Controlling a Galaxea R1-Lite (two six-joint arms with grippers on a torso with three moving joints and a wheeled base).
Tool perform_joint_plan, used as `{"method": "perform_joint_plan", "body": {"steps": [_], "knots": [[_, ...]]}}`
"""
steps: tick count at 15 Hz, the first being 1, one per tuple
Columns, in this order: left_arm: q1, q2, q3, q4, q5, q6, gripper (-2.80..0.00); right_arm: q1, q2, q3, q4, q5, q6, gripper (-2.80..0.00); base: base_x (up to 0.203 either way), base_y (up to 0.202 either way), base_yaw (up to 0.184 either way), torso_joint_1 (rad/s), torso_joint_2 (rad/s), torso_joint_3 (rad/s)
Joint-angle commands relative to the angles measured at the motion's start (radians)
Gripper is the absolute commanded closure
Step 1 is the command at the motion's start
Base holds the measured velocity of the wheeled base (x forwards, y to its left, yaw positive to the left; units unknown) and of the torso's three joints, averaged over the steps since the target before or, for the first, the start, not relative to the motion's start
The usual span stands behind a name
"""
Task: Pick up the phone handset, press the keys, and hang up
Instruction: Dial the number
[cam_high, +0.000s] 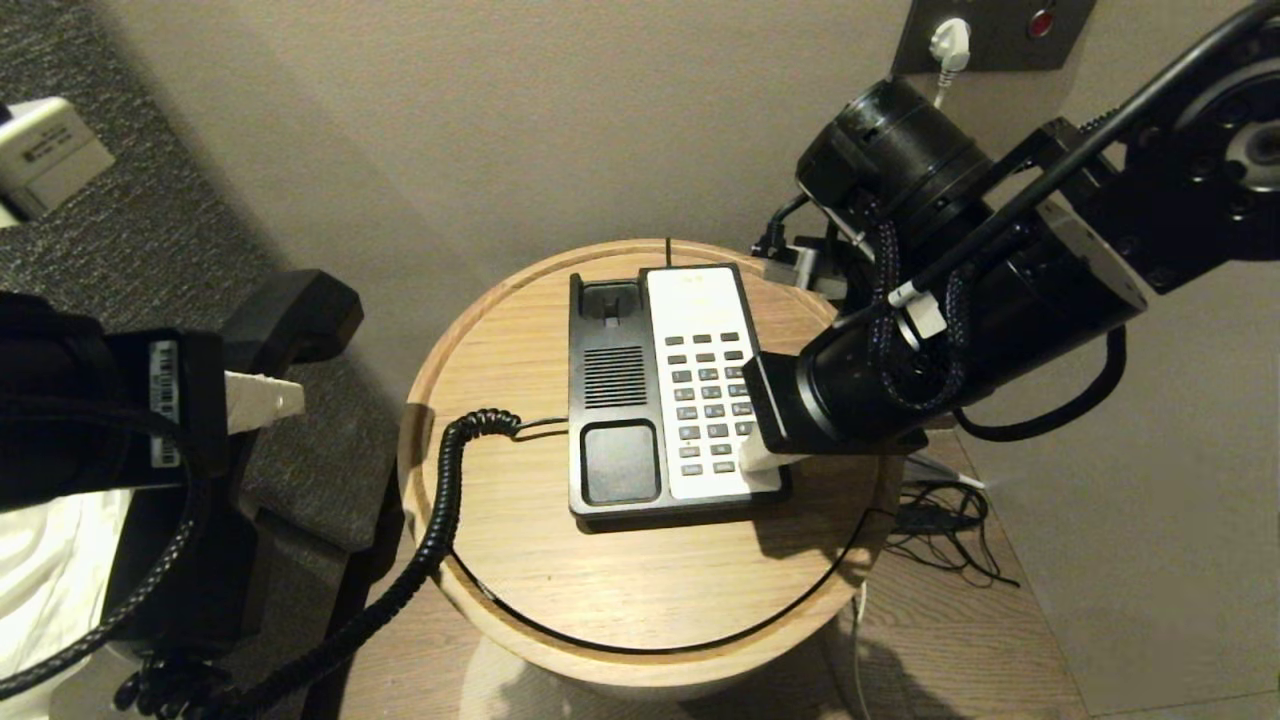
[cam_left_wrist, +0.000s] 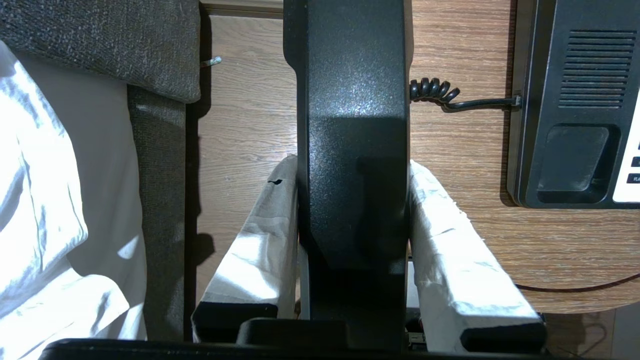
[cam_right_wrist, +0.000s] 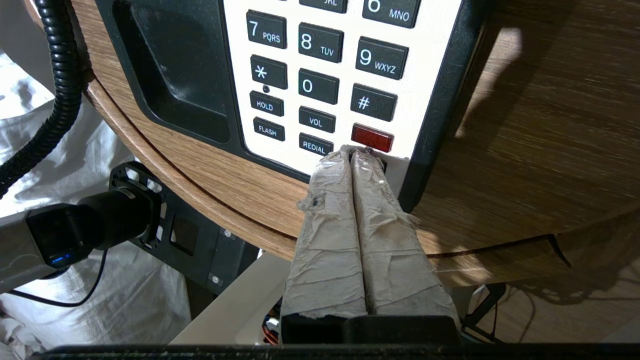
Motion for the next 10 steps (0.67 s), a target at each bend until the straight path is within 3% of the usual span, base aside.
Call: {"method": "perform_joint_plan", "body": {"steps": [1,10], "knots": [[0.000,0.000,0.002,0.005,0.004,-0.003,0.00,-0.002,0.007,0.002,0.004,0.001,0.003,0.00,0.000,0.000,0.000,0.000,0.00,0.000],[0.000,-0.001,0.004,0.005,0.004,-0.005,0.00,-0.020,-0.003,-0.001,0.004,-0.001,-0.001,0.00,0.000,0.000,0.000,0.000,0.00,0.000]]}}
